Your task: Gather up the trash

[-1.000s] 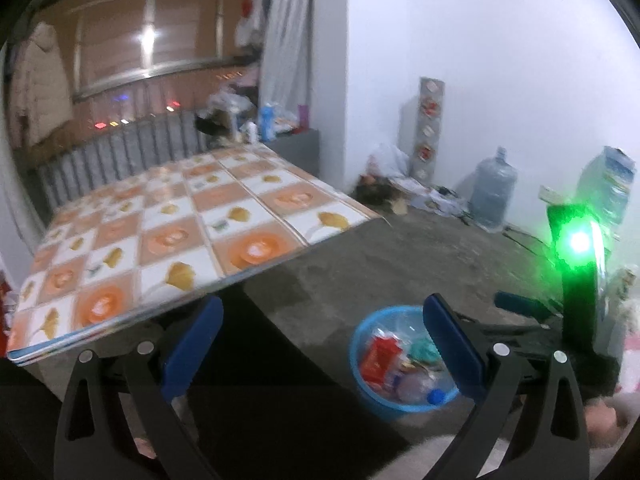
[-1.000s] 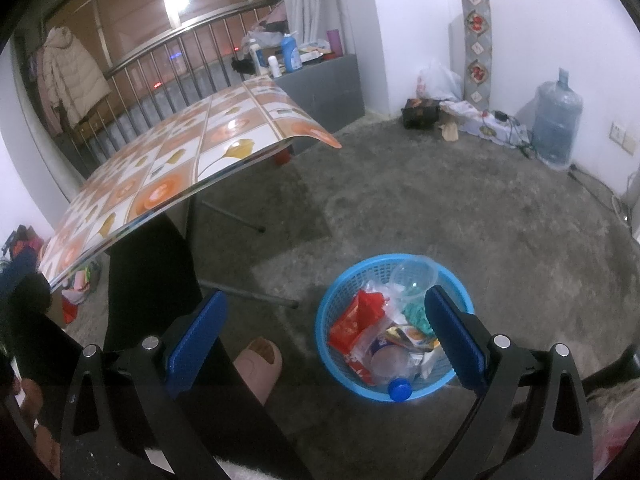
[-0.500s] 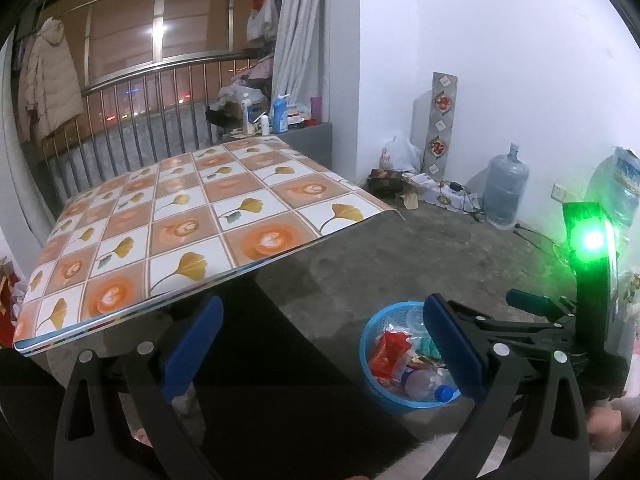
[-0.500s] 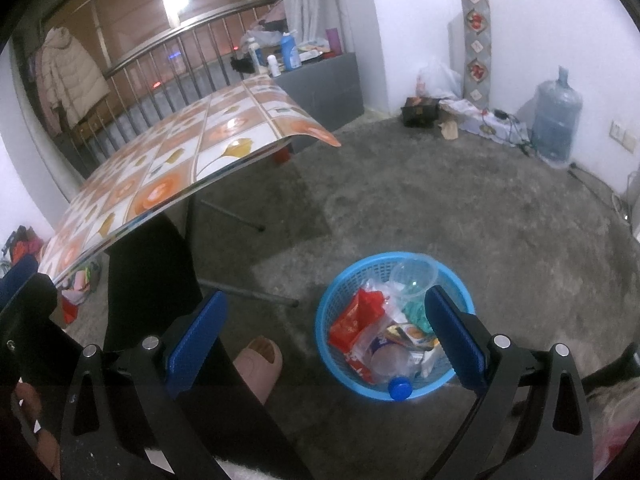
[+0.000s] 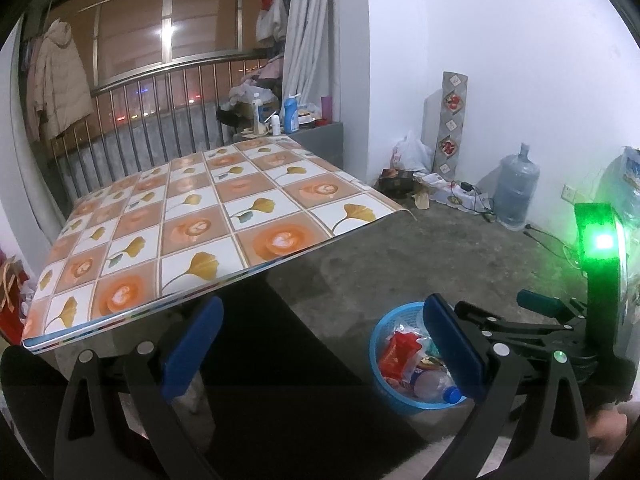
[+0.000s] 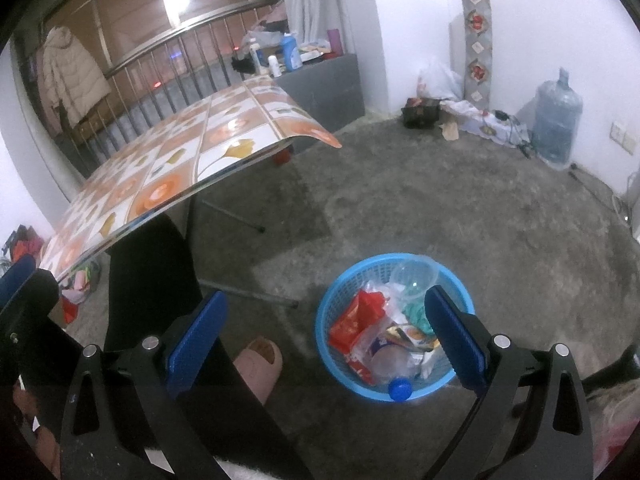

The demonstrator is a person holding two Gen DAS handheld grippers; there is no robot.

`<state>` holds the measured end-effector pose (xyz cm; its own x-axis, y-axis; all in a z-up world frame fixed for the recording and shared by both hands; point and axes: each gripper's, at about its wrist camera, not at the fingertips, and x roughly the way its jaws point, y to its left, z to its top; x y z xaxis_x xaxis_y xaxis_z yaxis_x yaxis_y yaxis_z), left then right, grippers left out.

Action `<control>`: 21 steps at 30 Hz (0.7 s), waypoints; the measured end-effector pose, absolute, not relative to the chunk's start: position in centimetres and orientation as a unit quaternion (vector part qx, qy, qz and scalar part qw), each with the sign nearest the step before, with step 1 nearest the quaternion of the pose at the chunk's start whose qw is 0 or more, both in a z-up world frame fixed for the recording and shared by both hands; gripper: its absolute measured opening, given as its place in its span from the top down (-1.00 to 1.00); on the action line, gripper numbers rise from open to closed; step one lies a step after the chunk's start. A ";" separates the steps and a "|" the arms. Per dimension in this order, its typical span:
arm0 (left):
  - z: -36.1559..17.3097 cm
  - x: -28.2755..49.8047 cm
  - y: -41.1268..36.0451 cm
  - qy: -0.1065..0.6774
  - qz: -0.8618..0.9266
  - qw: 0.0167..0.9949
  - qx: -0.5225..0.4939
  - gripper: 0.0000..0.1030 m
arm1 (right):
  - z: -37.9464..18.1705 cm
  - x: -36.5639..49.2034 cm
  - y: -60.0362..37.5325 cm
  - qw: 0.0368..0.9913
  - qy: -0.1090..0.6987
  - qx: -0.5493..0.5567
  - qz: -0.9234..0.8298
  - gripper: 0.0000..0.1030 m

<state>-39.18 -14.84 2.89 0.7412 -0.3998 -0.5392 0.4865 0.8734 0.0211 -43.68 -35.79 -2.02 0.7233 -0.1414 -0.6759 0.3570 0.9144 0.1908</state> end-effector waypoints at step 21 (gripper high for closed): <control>3.0 -40.4 -16.2 0.254 -0.243 0.929 0.117 -0.91 | -2.0 -43.4 -35.8 0.914 0.348 0.157 -0.135 -0.84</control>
